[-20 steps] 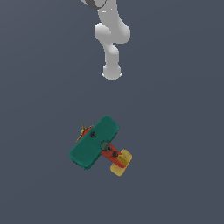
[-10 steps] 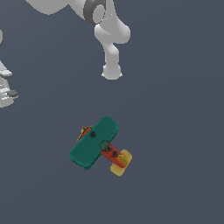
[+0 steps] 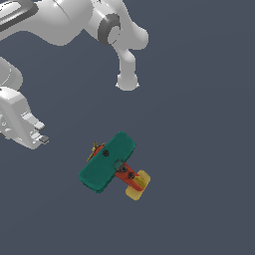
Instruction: Pick up the object and move it to a goal position.
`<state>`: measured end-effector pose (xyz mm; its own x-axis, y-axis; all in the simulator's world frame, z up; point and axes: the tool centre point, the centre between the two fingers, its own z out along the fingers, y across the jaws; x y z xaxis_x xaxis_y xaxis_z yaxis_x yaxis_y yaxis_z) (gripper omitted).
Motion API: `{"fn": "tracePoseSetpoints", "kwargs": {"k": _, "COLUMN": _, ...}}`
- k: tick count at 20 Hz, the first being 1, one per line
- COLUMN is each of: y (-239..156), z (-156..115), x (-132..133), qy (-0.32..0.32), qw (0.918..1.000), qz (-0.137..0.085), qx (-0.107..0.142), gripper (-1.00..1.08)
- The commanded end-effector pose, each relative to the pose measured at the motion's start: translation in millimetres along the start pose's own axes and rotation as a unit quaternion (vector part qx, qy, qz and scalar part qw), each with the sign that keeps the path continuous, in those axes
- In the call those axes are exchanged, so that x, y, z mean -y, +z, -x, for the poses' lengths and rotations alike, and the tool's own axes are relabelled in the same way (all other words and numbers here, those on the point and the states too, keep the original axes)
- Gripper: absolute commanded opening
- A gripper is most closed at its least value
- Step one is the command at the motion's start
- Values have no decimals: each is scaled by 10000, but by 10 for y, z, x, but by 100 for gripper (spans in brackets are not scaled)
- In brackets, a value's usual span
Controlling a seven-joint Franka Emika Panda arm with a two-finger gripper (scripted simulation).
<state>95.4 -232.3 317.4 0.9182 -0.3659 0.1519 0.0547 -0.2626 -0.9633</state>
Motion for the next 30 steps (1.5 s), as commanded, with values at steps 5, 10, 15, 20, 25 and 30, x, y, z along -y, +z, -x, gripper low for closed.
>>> {"fn": "tracePoseSetpoints", "kwargs": {"k": 5, "y": 425, "z": 100, "x": -593, "qy": 330, "qw": 9991, "qz": 23, "qx": 258, "gripper": 28}}
{"fn": "tracePoseSetpoints", "kwargs": {"k": 10, "y": 701, "z": 203, "x": -962, "qy": 529, "qw": 9976, "qz": 70, "qx": 436, "gripper": 28}}
{"fn": "tracePoseSetpoints", "kwargs": {"k": 15, "y": 891, "z": 292, "x": -1211, "qy": 660, "qw": 9962, "qz": 115, "qx": 565, "gripper": 28}}
{"fn": "tracePoseSetpoints", "kwargs": {"k": 20, "y": 1000, "z": 349, "x": -1353, "qy": 734, "qw": 9951, "qz": 146, "qx": 641, "gripper": 28}}
{"fn": "tracePoseSetpoints", "kwargs": {"k": 25, "y": 1024, "z": 362, "x": -1383, "qy": 743, "qw": 9949, "qz": 160, "qx": 659, "gripper": 28}}
{"fn": "tracePoseSetpoints", "kwargs": {"k": 30, "y": 1041, "z": 382, "x": -1412, "qy": 824, "qw": 9943, "qz": 94, "qx": 663, "gripper": 28}}
